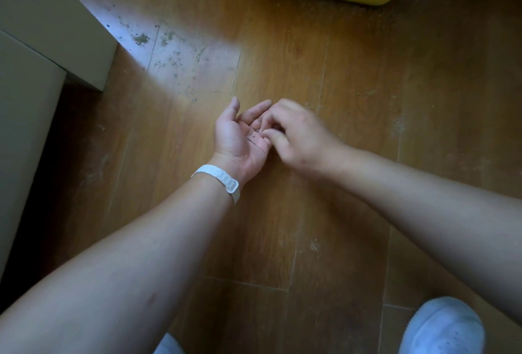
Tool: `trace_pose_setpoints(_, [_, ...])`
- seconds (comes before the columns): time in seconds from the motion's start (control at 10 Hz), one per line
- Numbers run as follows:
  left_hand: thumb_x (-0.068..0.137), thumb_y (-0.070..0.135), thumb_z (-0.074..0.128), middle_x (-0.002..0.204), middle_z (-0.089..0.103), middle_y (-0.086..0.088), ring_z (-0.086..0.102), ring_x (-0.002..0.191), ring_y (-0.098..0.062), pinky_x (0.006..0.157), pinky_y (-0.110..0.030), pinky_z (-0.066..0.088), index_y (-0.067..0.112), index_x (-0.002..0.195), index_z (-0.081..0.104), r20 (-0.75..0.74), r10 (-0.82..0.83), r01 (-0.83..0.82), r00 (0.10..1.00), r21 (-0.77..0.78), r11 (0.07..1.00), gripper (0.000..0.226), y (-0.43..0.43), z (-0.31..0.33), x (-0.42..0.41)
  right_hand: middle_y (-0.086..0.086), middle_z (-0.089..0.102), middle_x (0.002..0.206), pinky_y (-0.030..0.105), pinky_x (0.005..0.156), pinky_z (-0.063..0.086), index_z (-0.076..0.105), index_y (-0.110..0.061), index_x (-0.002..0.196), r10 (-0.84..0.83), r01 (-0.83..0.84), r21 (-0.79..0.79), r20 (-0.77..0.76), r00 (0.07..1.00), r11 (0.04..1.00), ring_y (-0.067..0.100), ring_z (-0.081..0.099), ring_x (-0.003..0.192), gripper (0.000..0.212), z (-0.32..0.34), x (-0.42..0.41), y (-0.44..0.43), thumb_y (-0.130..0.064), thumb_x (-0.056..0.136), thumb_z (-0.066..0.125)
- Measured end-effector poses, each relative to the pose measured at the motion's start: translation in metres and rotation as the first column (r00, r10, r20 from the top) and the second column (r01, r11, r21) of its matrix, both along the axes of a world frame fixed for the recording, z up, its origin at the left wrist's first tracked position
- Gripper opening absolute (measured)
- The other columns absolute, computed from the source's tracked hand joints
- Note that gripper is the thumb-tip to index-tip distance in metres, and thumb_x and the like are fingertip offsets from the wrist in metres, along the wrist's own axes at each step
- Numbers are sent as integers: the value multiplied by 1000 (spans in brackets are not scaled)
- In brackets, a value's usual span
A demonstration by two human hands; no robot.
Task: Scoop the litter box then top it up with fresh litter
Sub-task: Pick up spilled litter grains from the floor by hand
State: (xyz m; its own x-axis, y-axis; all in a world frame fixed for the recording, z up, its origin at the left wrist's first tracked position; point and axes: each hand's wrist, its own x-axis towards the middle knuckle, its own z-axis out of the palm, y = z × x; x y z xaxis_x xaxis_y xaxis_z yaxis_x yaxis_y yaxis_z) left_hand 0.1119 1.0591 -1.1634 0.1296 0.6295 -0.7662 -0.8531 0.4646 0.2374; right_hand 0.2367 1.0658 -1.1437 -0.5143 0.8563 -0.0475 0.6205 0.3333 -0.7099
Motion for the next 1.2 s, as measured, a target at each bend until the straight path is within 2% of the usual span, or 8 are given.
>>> trace_pose_setpoints(0.1, [100, 48, 38, 109, 67, -29, 64, 109, -40, 97, -46, 51, -9, 115, 62, 34, -59, 58, 998, 13, 998, 63, -4, 1, 6, -3, 52, 93, 27, 82, 41, 66, -6, 89, -6, 6, -10, 8, 1000, 1000, 19, 54, 92, 9, -2, -4, -9, -11, 85, 59])
trace_pose_setpoints(0.2, [100, 47, 39, 107, 67, -28, 68, 98, -38, 87, -44, 56, -10, 113, 62, 29, -35, 34, 999, 16, 999, 63, -5, 1, 5, 4, 60, 96, 31, 82, 45, 68, -8, 92, -65, 65, -7, 16, 998, 998, 19, 56, 92, 11, -8, 4, -5, -12, 86, 60])
trace_pose_setpoints(0.3, [101, 46, 39, 109, 69, -26, 70, 99, -36, 89, -38, 57, -9, 113, 61, -8, -19, 19, 1000, 8, 1000, 61, -5, -1, 0, 0, 55, 90, 30, 76, 45, 68, -10, 92, -199, 197, 45, 60, 978, 979, 14, 53, 82, 10, -19, 20, 9, -13, 86, 61])
trace_pose_setpoints(0.4, [101, 46, 37, 114, 68, -25, 67, 109, -35, 95, -36, 53, -8, 117, 61, -35, -25, 25, 999, -5, 1000, 61, -4, -2, -5, -2, 53, 93, 21, 75, 38, 69, -10, 100, -293, 291, 40, 177, 940, 956, 10, 50, 85, 15, -33, 36, 28, -18, 89, 63])
trace_pose_setpoints(0.5, [101, 47, 37, 115, 68, -25, 66, 109, -35, 96, -36, 53, -8, 119, 60, -34, -18, 18, 999, -3, 1000, 62, -3, -1, -7, 5, 59, 99, 18, 76, 33, 70, -10, 103, -286, 287, 33, 254, 924, 957, 13, 52, 89, 18, -45, 42, 42, -20, 90, 63])
trace_pose_setpoints(0.8, [100, 47, 38, 115, 68, -26, 65, 112, -36, 100, -38, 50, -8, 117, 61, -22, -9, 9, 1000, -7, 1000, 62, 0, -3, -7, 8, 62, 100, 27, 83, 41, 72, -9, 95, -222, 220, 37, 283, 933, 975, 24, 58, 97, 13, -51, 34, 55, -18, 90, 63])
trace_pose_setpoints(1.2, [100, 48, 38, 111, 69, -25, 66, 109, -36, 100, -38, 50, -8, 114, 62, -24, -15, 15, 1000, -3, 1000, 62, 4, -7, -3, 11, 54, 113, 36, 92, 38, 58, -11, 102, -120, 122, 24, 443, 888, 992, 29, 48, 113, 14, -49, 29, 59, -20, 98, 49])
